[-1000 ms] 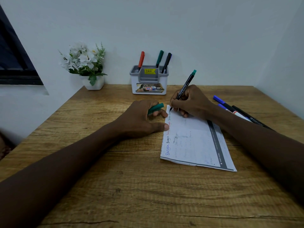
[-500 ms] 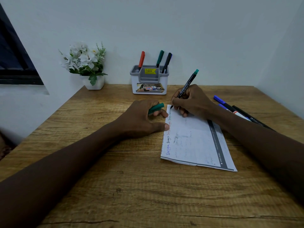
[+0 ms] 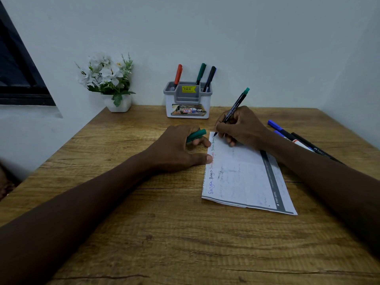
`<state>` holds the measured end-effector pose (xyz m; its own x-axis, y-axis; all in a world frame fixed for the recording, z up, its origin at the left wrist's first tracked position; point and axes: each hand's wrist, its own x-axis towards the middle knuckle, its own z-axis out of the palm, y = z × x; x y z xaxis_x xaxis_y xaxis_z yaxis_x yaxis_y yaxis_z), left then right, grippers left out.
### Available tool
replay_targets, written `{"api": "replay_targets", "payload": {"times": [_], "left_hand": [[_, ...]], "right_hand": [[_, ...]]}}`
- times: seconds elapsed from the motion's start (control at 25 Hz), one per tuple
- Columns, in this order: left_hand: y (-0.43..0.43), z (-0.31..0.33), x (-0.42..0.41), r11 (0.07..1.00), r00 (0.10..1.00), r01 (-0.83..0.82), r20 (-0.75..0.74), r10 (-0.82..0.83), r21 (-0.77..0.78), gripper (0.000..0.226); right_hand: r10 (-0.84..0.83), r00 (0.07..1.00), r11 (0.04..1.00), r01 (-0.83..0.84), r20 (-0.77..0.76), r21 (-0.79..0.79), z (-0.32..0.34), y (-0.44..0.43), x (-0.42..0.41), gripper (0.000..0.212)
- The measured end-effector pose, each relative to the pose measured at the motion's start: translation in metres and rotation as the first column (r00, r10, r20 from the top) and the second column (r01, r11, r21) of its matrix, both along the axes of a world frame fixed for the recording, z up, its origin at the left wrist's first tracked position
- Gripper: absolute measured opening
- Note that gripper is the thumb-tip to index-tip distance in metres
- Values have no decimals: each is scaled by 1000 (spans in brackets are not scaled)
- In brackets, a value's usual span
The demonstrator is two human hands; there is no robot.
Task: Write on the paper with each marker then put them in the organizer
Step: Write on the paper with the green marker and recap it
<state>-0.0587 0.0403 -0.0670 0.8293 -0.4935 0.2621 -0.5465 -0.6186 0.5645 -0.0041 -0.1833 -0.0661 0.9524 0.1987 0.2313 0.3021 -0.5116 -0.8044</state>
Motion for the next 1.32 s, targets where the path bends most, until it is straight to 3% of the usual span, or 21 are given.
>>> {"api": "replay_targets", "payload": {"times": [1.32], "left_hand": [[2,-1,3,1000,999,-10,-31,10,12,44]], "right_hand": [[-77,994,995,83,-80,63,-1,2,5,10]]}}
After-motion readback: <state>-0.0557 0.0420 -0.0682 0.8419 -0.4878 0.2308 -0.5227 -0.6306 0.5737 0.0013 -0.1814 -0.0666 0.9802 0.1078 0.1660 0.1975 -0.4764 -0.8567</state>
